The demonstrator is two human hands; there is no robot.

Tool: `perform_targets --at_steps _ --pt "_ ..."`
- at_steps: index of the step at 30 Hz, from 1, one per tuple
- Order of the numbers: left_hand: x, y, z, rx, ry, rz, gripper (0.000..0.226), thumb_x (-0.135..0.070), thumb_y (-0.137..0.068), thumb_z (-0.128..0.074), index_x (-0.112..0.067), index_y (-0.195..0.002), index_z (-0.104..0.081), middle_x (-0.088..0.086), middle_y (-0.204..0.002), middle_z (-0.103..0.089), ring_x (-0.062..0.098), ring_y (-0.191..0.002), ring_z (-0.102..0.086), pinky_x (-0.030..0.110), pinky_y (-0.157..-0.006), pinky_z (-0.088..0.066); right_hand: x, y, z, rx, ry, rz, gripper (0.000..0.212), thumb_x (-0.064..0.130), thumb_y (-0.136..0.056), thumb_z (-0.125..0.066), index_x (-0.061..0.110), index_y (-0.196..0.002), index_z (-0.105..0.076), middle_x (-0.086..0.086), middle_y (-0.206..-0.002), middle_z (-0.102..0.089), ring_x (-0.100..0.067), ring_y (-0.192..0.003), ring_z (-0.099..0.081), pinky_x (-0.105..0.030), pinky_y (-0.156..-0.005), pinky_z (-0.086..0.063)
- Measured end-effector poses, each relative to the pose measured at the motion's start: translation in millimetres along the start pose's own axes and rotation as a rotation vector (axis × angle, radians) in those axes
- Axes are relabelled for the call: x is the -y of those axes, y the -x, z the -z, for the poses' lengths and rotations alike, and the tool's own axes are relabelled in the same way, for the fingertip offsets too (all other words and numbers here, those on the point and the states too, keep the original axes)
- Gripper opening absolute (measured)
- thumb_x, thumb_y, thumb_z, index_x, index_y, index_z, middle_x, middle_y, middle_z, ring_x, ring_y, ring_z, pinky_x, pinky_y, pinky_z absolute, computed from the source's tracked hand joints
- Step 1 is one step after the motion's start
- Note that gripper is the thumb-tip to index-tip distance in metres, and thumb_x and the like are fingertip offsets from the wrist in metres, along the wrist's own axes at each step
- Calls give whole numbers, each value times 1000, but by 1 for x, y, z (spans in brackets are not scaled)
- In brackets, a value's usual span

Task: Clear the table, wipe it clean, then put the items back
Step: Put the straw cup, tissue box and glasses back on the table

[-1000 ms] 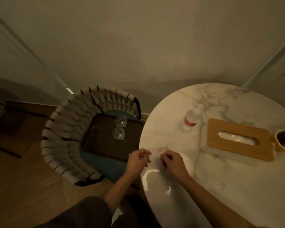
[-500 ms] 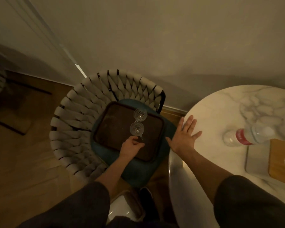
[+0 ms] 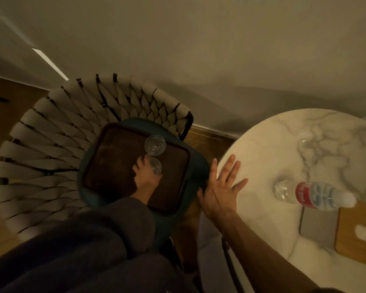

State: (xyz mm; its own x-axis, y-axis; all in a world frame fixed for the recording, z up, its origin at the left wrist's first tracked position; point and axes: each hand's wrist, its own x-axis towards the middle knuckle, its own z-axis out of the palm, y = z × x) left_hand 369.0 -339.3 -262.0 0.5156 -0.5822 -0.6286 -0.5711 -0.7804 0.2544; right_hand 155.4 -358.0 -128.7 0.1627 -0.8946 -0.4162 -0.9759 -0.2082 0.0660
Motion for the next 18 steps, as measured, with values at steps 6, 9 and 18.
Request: perform_targets --at_steps 6,9,18 --pt "2 -17 -12 13 48 72 106 -34 -67 -85 -17 -146 -16 16 -143 -30 41 -127 -40 54 -96 -45 -2 -3 -4 -22 22 20 93 60 -88 -45 17 -156 1 -28 -155 26 -51 -142 22 -76 -107 -9" --pt "3 -15 -7 32 86 79 102 -33 -64 -86 -16 -142 -22 15 -140 -33 41 -124 -45 54 -94 -47 -1 -2 -1 -5 20 25 94 62 -87 -45 17 -155 3 -29 -153 29 -51 -140 25 -76 -107 -7" --pt "13 90 32 22 170 -258 94 -44 -65 -80 -28 -140 -25 3 -138 -40 29 -118 -52 45 -91 -44 0 0 14 104 50 13 104 66 -84 -49 16 -154 11 -32 -147 38 -54 -137 29 -77 -107 -4"
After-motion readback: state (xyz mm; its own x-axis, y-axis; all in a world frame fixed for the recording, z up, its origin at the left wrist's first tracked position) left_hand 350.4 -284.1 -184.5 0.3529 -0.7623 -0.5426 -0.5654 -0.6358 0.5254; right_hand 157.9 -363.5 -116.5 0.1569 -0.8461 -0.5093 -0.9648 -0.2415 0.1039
